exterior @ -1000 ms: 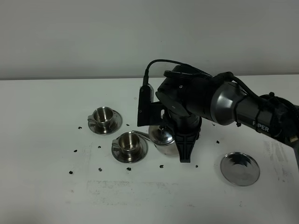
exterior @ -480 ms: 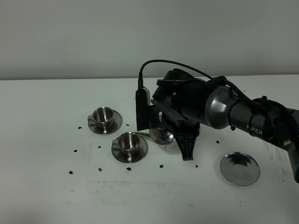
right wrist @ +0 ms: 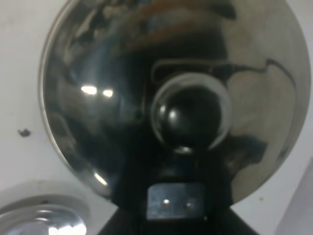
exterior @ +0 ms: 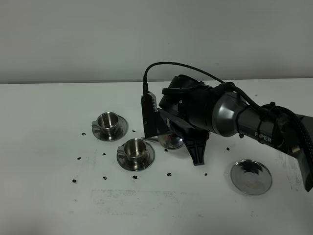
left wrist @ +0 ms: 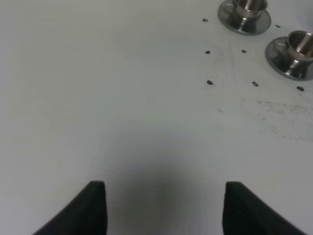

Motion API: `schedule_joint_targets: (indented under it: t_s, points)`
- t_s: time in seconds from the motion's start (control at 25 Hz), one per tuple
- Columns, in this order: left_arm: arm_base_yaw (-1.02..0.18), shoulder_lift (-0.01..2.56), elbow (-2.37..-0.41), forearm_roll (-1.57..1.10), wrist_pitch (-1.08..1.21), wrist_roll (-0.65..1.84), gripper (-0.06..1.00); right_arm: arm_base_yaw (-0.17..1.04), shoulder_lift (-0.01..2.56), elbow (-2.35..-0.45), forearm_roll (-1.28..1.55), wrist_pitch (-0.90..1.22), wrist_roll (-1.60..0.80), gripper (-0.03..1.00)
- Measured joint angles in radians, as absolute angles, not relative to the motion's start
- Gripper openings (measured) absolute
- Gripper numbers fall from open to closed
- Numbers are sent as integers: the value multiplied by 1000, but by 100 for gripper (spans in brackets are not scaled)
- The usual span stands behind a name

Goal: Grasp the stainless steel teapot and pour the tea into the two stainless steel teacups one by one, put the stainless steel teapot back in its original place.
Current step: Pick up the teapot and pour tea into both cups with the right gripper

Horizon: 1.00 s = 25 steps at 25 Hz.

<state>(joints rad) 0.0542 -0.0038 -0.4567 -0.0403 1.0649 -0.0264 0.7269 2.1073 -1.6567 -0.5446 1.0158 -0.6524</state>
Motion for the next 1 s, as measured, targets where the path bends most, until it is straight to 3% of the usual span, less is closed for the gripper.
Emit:
schedule_joint_targets:
  t_s: [1.0]
  points:
    - [54, -4, -457, -40, 1065, -26, 50, 751, 2137, -1657, -673, 988, -715, 20]
